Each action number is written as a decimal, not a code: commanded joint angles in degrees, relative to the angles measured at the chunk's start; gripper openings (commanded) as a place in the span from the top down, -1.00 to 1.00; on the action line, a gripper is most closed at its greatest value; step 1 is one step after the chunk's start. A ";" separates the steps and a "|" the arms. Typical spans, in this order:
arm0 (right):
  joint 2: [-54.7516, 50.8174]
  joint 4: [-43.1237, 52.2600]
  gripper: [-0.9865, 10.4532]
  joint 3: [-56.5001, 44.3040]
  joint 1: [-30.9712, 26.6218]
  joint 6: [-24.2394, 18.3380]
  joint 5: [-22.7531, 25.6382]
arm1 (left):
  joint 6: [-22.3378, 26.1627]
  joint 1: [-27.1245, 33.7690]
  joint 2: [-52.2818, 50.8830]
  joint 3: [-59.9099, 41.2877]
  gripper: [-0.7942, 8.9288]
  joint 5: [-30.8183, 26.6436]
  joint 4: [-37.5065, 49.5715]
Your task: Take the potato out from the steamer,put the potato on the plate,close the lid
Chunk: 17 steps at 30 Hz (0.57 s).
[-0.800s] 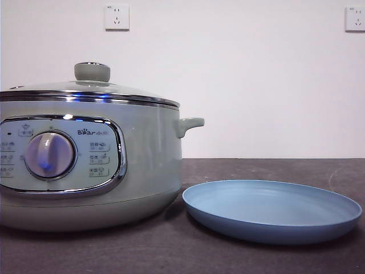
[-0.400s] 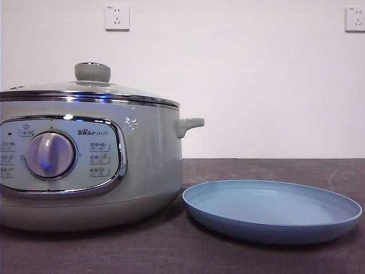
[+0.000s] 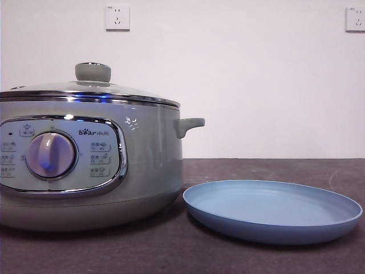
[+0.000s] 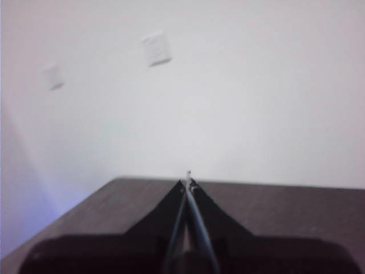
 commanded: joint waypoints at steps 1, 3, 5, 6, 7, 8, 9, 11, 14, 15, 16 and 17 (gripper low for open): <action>4.55 -4.68 0.84 4.87 1.44 -4.00 -2.73 | 3.10 -0.57 4.50 5.05 0.85 2.01 -2.71; 7.69 -8.61 0.84 8.11 2.62 -5.64 -4.92 | 4.55 -0.90 7.54 8.66 0.85 3.30 -5.35; 10.84 -13.16 0.84 11.10 4.09 -7.43 -7.08 | 5.81 -1.29 10.36 12.04 0.85 4.31 -8.00; 12.48 -15.80 0.84 12.57 4.92 -8.52 -7.39 | 5.95 -1.55 11.78 13.68 0.85 4.63 -9.25; 13.97 -18.43 0.84 13.88 5.86 -9.68 -7.34 | 6.34 -1.81 13.09 15.19 0.85 5.16 -10.34; 15.17 -20.48 0.84 14.84 6.64 -10.80 -7.28 | 6.99 -2.01 14.12 16.28 0.85 5.38 -11.10; 16.41 -22.45 0.84 15.67 7.54 -11.98 -7.28 | 7.43 -2.32 15.15 17.40 0.85 5.40 -11.93; 18.12 -23.74 0.84 16.33 9.11 -12.94 -7.28 | 7.58 -2.82 16.83 19.08 0.85 5.40 -13.18; 19.56 -23.63 0.82 16.33 10.64 -13.07 -7.17 | 7.76 -3.50 18.23 19.93 0.84 5.42 -13.29; 19.87 -23.63 0.81 16.33 10.91 -13.07 -7.15 | 7.76 -3.65 18.49 19.93 0.84 5.42 -13.27; 20.13 -23.61 0.74 16.33 11.04 -13.05 -7.13 | 7.76 -3.80 18.71 19.93 0.83 5.33 -13.29; 20.31 -23.58 0.65 16.33 11.06 -13.07 -7.10 | 7.76 -3.87 18.86 19.93 0.80 5.33 -13.27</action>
